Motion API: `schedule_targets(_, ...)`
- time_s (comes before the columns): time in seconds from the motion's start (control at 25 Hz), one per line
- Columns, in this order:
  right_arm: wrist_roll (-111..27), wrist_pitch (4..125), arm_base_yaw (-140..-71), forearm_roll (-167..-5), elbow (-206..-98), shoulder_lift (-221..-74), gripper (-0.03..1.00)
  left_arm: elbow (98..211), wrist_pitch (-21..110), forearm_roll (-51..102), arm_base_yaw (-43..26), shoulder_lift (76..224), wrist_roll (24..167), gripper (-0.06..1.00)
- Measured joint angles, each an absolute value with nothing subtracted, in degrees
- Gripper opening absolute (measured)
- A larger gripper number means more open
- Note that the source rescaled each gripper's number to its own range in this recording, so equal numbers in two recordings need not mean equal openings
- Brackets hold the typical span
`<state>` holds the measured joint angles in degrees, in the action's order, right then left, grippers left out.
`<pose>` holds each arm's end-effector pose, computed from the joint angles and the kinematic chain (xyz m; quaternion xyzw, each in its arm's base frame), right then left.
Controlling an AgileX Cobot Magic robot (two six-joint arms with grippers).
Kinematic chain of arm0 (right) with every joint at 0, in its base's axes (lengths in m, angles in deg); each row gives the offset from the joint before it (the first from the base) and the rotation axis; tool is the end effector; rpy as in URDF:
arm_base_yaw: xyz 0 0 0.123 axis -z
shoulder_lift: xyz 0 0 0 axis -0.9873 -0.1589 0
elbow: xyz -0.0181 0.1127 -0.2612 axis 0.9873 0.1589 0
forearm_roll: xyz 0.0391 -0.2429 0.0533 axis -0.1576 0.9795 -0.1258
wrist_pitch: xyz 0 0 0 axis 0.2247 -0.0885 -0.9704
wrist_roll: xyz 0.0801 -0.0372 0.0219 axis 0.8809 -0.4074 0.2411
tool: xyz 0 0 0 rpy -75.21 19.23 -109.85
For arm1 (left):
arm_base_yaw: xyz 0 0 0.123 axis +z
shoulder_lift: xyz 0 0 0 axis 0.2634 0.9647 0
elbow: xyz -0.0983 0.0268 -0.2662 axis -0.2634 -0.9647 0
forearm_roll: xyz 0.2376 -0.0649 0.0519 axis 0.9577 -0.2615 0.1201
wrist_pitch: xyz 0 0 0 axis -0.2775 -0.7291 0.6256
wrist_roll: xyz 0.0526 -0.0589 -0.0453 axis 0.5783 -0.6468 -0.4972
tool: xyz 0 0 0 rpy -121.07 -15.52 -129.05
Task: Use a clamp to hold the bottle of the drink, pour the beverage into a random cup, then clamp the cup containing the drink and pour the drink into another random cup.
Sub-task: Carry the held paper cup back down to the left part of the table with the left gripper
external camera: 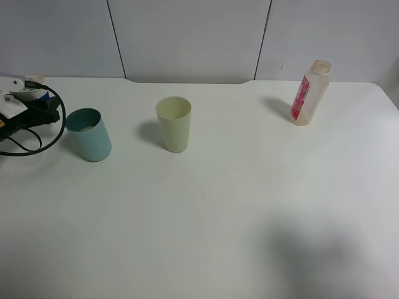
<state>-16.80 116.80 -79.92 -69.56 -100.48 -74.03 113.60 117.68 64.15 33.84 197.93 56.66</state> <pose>-0.0062 -0.0116 0.2764 0.0269 0.8533 -0.0677 0.5163 0.3311 0.0731 0.0901 0.0354 0.7614 -0.0277 0.6467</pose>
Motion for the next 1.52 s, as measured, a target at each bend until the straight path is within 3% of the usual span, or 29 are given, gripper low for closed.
schedule_targets(1.52, -16.8, 116.8, -79.92, -69.56, -100.48, -74.03, 1.0, 128.86, 118.28, 69.25, 33.84, 210.95, 53.68, 0.01)
